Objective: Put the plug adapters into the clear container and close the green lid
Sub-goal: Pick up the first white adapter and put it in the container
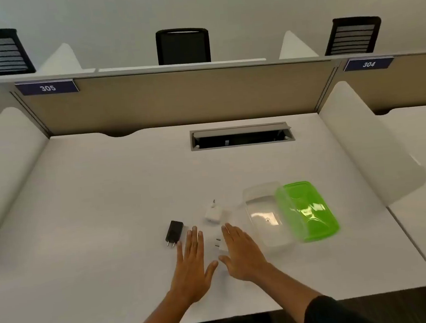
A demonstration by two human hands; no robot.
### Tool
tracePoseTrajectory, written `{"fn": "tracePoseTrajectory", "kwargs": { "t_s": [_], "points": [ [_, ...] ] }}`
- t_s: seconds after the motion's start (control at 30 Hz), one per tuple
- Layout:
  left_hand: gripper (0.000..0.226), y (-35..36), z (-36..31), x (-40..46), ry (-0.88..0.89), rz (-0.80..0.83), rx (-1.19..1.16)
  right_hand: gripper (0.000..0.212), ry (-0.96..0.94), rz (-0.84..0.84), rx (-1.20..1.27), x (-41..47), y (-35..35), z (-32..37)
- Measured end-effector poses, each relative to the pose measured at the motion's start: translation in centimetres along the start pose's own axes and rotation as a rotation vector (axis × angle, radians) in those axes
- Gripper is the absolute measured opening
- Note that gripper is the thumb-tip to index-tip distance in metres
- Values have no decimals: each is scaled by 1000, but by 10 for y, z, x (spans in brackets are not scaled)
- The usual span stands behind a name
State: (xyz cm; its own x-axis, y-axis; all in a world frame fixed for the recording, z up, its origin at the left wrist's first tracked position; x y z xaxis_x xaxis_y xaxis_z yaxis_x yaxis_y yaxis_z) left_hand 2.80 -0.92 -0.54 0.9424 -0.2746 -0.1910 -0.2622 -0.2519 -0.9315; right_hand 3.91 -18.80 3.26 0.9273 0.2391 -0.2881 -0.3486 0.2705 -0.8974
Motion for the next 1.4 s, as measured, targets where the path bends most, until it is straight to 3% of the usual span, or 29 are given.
{"fn": "tracePoseTrajectory", "kwargs": {
  "t_s": [0.17, 0.4, 0.53, 0.7, 0.87, 1.13, 1.4],
  "points": [
    [94, 21, 1, -17, -29, 99, 37, 80, 27, -48, -55, -2, 2, 9],
    [92, 32, 7, -25, -25, 80, 13, 46, 46, -56, -32, 7, -2, 14],
    [92, 36, 10, -22, -23, 72, -9, 51, 36, -100, 38, 14, -14, 14],
    [94, 41, 17, -20, -6, 67, -13, 49, 35, -277, 131, 30, -64, 2],
    [91, 41, 16, -22, 12, 12, -12, 50, 146, -400, 185, 39, -114, -37],
    [89, 47, 19, -19, -13, 53, 37, 42, 419, -232, 144, 45, -117, -86],
    [90, 49, 22, -15, -13, 76, 32, 47, 440, -111, 108, 56, -103, -83]
  ]
}}
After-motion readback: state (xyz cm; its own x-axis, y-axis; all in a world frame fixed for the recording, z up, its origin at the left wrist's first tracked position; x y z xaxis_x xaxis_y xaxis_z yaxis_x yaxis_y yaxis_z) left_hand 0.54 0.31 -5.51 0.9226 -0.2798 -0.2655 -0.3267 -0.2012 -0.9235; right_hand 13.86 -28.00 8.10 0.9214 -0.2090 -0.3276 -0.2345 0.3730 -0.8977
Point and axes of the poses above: each hand's wrist, its own x-axis towards the middle knuckle, its own y-axis out of the palm, z = x × y, the point moved 3 cm from there along x, towards the middle knuckle, and after that the axes turned 2 degrees about -y, right-handed, at the moved point
